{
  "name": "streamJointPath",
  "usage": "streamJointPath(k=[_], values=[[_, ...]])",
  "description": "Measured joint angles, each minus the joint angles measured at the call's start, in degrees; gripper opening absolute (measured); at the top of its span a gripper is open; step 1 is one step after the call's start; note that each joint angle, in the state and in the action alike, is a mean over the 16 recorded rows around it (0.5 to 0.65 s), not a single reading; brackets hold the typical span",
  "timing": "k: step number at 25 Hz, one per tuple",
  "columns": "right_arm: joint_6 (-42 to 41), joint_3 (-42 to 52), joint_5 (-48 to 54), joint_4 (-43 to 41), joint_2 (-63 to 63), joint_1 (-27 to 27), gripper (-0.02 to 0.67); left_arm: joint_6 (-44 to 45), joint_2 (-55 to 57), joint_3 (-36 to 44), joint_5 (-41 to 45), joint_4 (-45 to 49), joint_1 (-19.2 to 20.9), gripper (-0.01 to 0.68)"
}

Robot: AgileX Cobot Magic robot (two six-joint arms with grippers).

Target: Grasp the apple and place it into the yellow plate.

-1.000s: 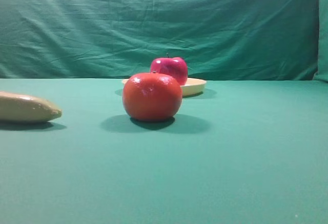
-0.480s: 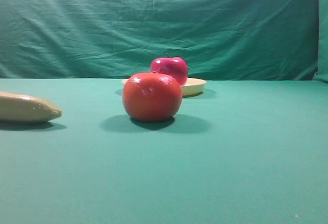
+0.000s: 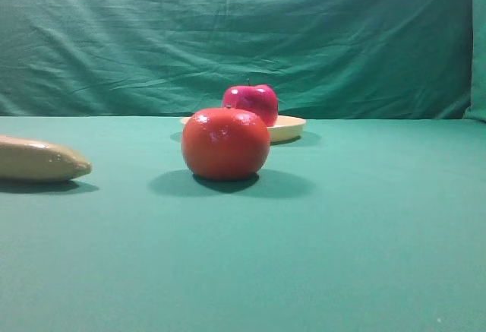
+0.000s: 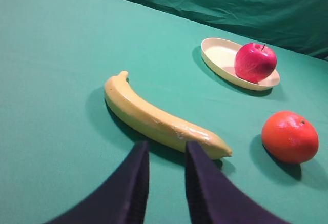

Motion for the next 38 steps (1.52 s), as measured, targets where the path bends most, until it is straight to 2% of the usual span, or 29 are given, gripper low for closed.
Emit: streamJointPath(k=[12, 38], values=[[0.07, 9.94, -4.98, 0.04, -4.71, -5.39, 0.0, 0.0, 0.0, 0.0, 0.0, 0.0, 0.0, 0.157], [0.08, 10.72, -5.06, 0.1, -4.84, -5.72, 0.0, 0.0, 0.0, 0.0, 0.0, 0.0, 0.0, 0.157]])
